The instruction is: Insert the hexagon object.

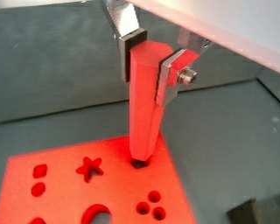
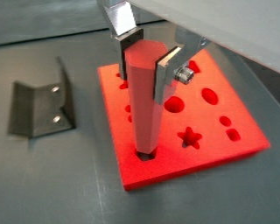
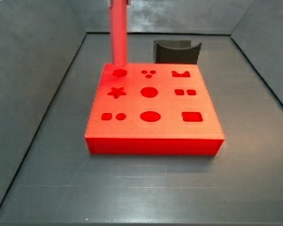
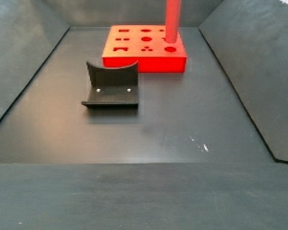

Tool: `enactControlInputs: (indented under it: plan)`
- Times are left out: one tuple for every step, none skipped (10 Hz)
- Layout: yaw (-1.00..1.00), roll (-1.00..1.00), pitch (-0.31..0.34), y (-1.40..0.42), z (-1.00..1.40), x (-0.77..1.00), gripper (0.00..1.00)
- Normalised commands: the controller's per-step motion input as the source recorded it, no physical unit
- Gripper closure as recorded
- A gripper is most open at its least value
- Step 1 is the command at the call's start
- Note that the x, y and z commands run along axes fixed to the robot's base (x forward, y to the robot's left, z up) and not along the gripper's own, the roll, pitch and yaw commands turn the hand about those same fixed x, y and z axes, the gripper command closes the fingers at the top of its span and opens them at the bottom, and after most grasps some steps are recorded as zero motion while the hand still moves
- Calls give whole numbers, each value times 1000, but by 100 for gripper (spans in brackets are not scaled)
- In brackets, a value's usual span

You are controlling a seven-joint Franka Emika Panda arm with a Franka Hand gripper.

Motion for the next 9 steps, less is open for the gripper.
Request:
enactControlInputs:
  plan:
    - [-1000,0,-54,0,0,0,100]
    - [-1000,0,-100,0,-37,0,100]
    - [-1000,-93,-189,0,-91,0,100]
    - [-743,-187,-290,0,-123,86,100]
    - [-460,-147,-363,-51,-289,251,100]
    - [-486,0,-343,-20,-411,263,100]
    - [-200,80,-84,0,-194,-300,100]
    - [-237,86,0,0,229,-366,100]
    - [-343,240,66,-34,606,-106,100]
